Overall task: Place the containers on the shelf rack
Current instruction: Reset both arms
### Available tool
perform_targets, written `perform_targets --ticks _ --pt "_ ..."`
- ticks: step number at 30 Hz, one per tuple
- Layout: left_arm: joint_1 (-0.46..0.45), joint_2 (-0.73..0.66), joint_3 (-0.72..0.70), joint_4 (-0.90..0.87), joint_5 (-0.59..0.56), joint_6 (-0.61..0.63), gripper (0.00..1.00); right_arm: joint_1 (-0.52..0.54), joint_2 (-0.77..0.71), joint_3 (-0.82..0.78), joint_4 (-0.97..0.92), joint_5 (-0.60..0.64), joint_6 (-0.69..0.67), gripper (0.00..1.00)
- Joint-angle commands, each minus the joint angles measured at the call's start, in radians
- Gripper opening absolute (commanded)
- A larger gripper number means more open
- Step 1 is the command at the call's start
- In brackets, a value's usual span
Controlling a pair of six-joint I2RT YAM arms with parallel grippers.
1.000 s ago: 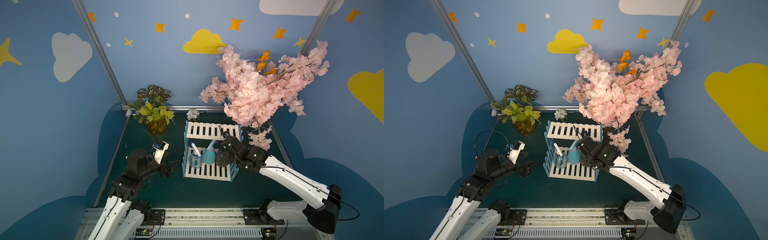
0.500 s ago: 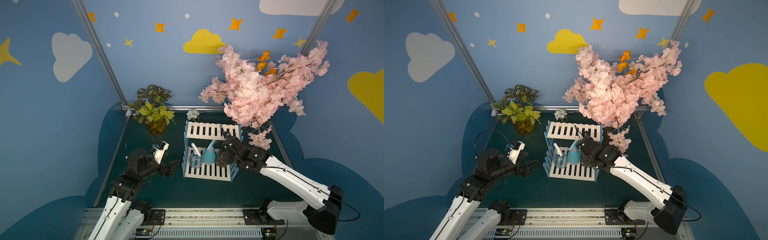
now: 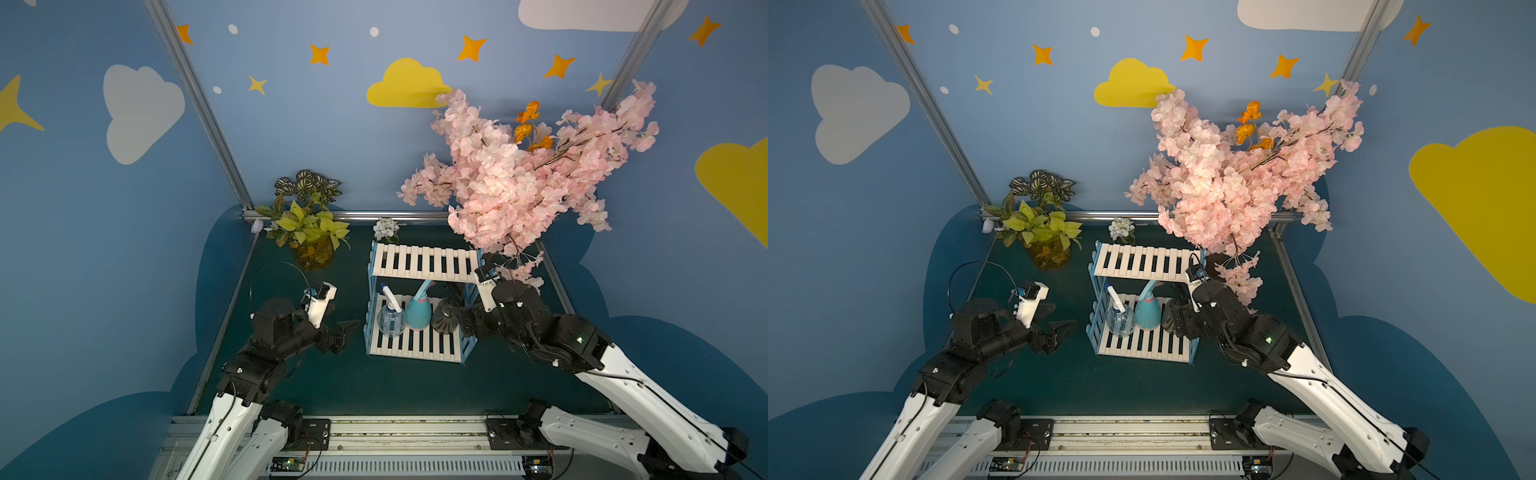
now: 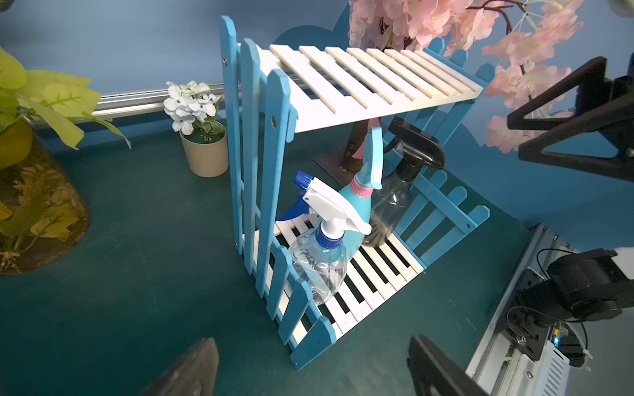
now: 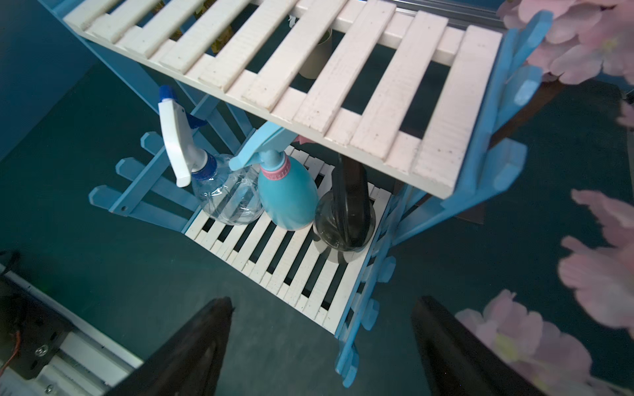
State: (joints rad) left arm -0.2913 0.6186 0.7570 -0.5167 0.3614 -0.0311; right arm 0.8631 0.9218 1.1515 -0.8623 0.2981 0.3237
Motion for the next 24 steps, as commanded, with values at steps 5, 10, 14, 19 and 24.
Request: perform_targets --ticks 5,10,14,19,24 --pt "0.005 -0.094 -0.041 0.016 -0.202 -0.164 0.94 -0.044 -0.177 -0.100 -0.125 0.018 0.135 0.93" --pt "0.018 -0.092 -0.094 0.144 -0.268 -0.263 0.97 -0.205 -0.207 -0.161 -0.115 -0.014 0.159 0.95" --pt "0.030 -0.012 -0.118 0.246 -0.278 -0.295 0.97 -0.409 -0.196 -0.226 -0.027 -0.201 0.162 0.95" --pt "0.068 0.049 -0.181 0.371 -0.320 -0.321 0.97 -0.641 -0.224 -0.352 0.075 -0.389 0.196 0.95" --pt "0.146 0.107 -0.239 0.460 -0.339 -0.324 0.97 -0.848 -0.221 -0.432 0.175 -0.470 0.223 0.95"
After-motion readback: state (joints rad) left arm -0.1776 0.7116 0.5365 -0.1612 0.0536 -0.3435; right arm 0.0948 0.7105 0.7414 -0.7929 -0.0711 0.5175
